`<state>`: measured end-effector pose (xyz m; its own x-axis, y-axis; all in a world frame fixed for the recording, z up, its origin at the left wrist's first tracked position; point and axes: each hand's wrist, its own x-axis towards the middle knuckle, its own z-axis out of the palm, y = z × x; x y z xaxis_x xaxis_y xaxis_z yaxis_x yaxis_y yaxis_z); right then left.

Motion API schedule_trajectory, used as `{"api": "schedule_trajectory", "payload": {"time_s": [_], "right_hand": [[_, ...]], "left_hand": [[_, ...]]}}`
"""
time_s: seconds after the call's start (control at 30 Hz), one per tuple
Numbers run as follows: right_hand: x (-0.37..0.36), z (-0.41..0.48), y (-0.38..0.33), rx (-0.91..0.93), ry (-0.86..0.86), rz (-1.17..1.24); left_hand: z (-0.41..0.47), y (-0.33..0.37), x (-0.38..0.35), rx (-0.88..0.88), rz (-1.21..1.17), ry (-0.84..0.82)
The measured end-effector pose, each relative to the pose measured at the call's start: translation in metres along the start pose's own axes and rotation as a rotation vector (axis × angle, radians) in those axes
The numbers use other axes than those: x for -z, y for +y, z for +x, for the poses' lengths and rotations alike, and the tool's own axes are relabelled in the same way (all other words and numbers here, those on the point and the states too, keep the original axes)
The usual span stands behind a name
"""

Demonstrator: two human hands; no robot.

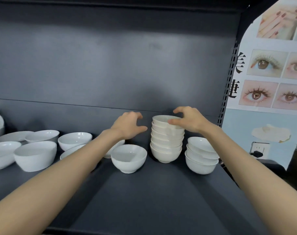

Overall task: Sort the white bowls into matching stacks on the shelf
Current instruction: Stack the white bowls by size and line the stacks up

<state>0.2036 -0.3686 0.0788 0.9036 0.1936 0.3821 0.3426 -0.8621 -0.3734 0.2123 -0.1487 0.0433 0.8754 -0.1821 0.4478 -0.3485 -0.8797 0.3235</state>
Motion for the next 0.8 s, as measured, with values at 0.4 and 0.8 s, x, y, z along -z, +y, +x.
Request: {"api": "schedule_trajectory", "payload": {"time_s": [0.4,0.8], "right_hand": [[-0.057,-0.012,-0.169,0.273,0.079,-0.069],[-0.176,-0.063,-0.375,0.331,-0.029,0.060]], "left_hand": [[-0.109,-0.095,0.140,0.018,0.433,0.165],[-0.282,-0.263,0.250,0.155,0.526,0.166]]}}
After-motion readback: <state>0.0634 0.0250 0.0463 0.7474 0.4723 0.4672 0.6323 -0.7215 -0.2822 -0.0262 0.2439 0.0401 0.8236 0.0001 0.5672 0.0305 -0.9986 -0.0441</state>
